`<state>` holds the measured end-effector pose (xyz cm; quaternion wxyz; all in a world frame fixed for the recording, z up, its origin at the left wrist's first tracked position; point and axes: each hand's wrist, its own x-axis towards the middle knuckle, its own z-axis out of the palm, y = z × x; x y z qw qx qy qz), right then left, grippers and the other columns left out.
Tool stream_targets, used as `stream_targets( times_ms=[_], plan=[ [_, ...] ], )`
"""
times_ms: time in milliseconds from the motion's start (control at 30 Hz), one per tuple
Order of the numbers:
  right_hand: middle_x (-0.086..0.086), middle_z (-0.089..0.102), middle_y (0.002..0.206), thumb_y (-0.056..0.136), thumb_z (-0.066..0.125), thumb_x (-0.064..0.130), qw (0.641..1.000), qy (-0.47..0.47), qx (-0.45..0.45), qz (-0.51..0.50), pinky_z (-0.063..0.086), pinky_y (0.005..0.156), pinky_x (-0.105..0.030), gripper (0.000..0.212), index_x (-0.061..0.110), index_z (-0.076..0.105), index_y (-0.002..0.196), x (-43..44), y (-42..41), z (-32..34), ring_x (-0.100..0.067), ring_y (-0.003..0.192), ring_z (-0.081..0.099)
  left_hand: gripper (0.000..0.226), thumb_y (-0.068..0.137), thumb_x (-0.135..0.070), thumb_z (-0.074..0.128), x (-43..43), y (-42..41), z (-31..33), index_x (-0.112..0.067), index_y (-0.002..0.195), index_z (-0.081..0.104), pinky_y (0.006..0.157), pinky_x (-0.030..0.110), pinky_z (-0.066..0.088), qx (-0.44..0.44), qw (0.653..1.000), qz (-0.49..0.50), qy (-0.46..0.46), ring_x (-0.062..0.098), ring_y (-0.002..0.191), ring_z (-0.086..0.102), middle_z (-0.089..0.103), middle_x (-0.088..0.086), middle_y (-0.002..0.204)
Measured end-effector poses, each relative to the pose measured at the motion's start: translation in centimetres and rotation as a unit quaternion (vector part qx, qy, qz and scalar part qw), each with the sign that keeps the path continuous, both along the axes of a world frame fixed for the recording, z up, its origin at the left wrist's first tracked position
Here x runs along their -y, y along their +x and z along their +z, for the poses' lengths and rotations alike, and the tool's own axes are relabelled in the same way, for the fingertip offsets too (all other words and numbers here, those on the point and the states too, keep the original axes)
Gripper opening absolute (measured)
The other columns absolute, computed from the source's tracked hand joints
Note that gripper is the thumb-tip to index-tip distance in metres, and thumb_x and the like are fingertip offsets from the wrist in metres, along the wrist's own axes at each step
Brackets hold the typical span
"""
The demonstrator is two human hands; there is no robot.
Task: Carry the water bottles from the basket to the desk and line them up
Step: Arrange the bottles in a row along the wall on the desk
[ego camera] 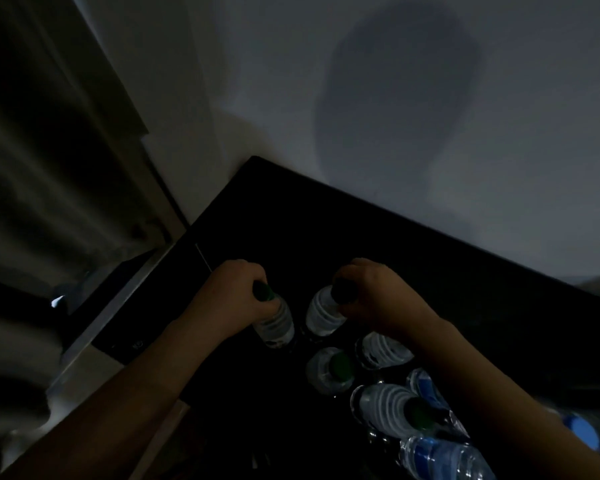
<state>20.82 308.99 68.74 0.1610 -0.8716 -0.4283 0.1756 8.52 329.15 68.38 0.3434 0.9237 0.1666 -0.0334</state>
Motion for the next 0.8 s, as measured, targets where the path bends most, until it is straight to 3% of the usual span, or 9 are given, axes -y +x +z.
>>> stream_targets(
  times_ms=[133,233,333,433,533,800],
  plan=[
    [0.000,0.056,0.098,0.075,0.073,0.027,0.999,0.003,0.002,-0.047,0.042,0.067,-0.023,0.028,0.016,0.066,0.099,-0.7,-0.1,0.2,-0.017,0.085,0.058,0.027,0.071,-0.023,0.076,-2.2,1.5,0.5,0.000,0.066,0.061,0.052,0.036,0.043,0.013,1.000,-0.026,-0.005,0.023,0.062,0.059,0.059,0.014,0.066],
    [0.007,0.054,0.087,0.073,0.073,0.035,0.995,0.017,0.035,-0.095,0.038,0.057,-0.018,0.022,0.021,0.063,0.088,-1.8,0.4,0.8,-0.011,0.074,0.055,0.031,0.071,-0.023,0.077,-4.7,3.1,0.4,-0.013,0.055,0.051,0.048,0.022,0.031,0.024,0.999,-0.029,-0.026,0.014,0.053,0.049,0.050,0.001,0.057],
    [0.004,0.059,0.079,0.071,0.072,0.041,0.989,0.025,0.053,-0.134,0.048,0.057,-0.029,0.026,0.019,0.061,0.079,-2.9,1.1,1.8,-0.014,0.068,0.058,0.032,0.073,-0.026,0.077,-7.4,5.1,0.1,-0.017,0.060,0.050,0.048,0.017,0.029,0.015,0.998,-0.045,-0.044,0.010,0.054,0.048,0.048,-0.003,0.059],
    [0.000,0.061,0.071,0.071,0.073,0.043,0.981,0.031,0.063,-0.183,0.049,0.054,-0.034,0.030,0.017,0.059,0.077,-4.0,1.8,2.6,-0.016,0.062,0.058,0.032,0.071,-0.030,0.078,-9.5,7.3,-0.4,-0.009,0.068,0.054,0.045,0.017,0.031,0.028,0.999,-0.035,-0.017,0.017,0.058,0.053,0.053,0.006,0.063],
    [0.000,0.059,0.067,0.070,0.073,0.043,0.975,0.036,0.065,-0.209,0.046,0.053,-0.034,0.032,0.016,0.057,0.074,-4.9,2.4,3.0,-0.016,0.059,0.056,0.032,0.064,-0.031,0.078,-11.0,10.0,-0.3,-0.006,0.070,0.059,0.049,0.028,0.037,0.066,0.998,-0.011,0.022,0.023,0.062,0.058,0.060,0.011,0.067],
    [-0.003,0.064,0.077,0.069,0.073,0.041,0.970,0.043,0.049,-0.234,0.051,0.063,-0.039,0.033,0.013,0.061,0.079,-7.9,4.3,4.3,-0.022,0.070,0.061,0.029,0.061,-0.027,0.080,-14.2,18.4,1.0,-0.005,0.068,0.064,0.054,0.026,0.039,0.089,0.994,-0.013,0.065,0.024,0.063,0.059,0.062,0.012,0.066]
  ],
)
